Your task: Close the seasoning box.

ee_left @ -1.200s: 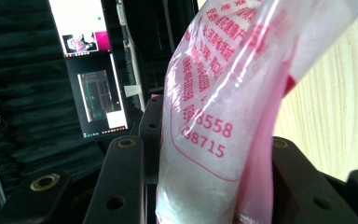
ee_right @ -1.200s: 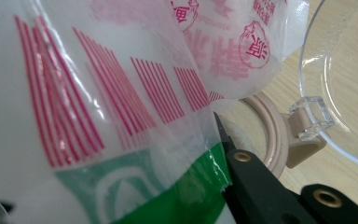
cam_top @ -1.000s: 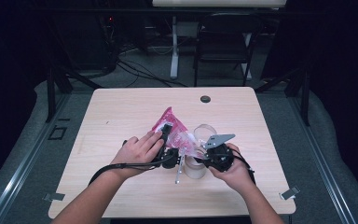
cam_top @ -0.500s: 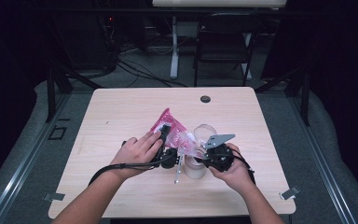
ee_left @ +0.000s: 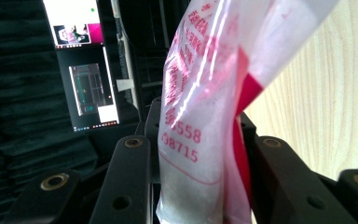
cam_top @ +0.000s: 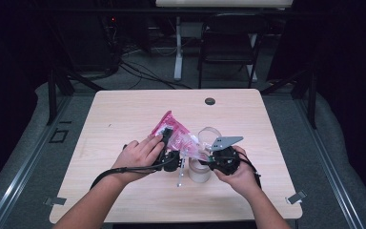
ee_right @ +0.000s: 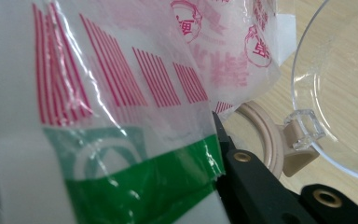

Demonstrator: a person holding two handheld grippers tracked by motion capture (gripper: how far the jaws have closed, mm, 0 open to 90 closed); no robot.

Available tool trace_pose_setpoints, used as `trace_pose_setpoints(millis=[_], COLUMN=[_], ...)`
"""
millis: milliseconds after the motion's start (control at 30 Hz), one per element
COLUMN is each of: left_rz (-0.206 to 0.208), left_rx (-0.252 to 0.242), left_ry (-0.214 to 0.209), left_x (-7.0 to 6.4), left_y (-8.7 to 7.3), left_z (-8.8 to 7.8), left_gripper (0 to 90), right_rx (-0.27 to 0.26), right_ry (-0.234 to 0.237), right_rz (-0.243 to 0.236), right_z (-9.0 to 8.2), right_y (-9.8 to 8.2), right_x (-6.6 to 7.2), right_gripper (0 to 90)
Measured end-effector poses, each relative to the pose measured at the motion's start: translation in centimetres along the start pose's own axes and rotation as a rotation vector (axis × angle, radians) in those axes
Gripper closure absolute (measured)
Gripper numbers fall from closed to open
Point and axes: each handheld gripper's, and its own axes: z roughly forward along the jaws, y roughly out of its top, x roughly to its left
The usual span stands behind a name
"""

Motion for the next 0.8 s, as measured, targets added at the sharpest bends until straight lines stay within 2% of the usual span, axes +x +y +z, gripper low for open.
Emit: trace_pose_setpoints(millis=[167, 200, 300, 333, 433, 533, 633, 700, 733, 767, 800], left_rz=[-0.011, -0.027, -0.033, -0.046, -0.046, -0.072, -0.097, -0.104, -0.12, -0.138, -0.14], left_rx=[0.005, 0.002, 0.003, 0.001, 0.006, -0.003, 0.016, 0.015, 0.001, 0.011, 0.006], left_ry=[-0.005, 0.0, -0.011, -0.014, -0.018, -0.014, -0.034, -0.038, -0.039, -0.052, -0.045], left_x=[0.0, -0.1, -0.1, -0.2, -0.3, -0.5, -0.7, -1.0, -1.2, -1.5, -1.6], left_y=[-0.2, -0.3, -0.4, -0.5, -0.7, -0.8, -0.9, -1.0, -1.1, -1.1, -1.2], left_z=[-0.1, -0.1, -0.1, -0.1, -0.1, -0.1, -0.1, -0.1, 0.1, 0.1, 0.1], left_gripper=[70.8, 70.9, 71.0, 71.0, 71.1, 71.3, 71.6, 71.7, 71.7, 71.8, 71.8], right_rx=[-0.01, -0.012, -0.02, -0.022, -0.027, -0.027, -0.027, -0.029, -0.029, -0.029, -0.028], right_ry=[-0.004, -0.003, -0.002, 0.0, 0.004, 0.004, 0.0, -0.002, -0.003, -0.003, -0.003], right_rz=[-0.004, -0.005, -0.004, -0.003, 0.0, -0.003, -0.003, -0.003, -0.005, -0.005, -0.004], right_z=[-0.2, -0.2, -0.2, -0.2, -0.2, -0.2, -0.2, -0.1, -0.1, 0.0, 0.0], right_y=[0.2, 0.3, 0.3, 0.3, 0.4, 0.4, 0.4, 0.4, 0.4, 0.4, 0.4], right_x=[0.2, 0.2, 0.3, 0.4, 0.4, 0.5, 0.6, 0.6, 0.6, 0.6, 0.6], right_gripper=[90.0, 90.0, 90.0, 90.0, 90.0, 90.0, 90.0, 90.0, 90.0, 90.0, 90.0])
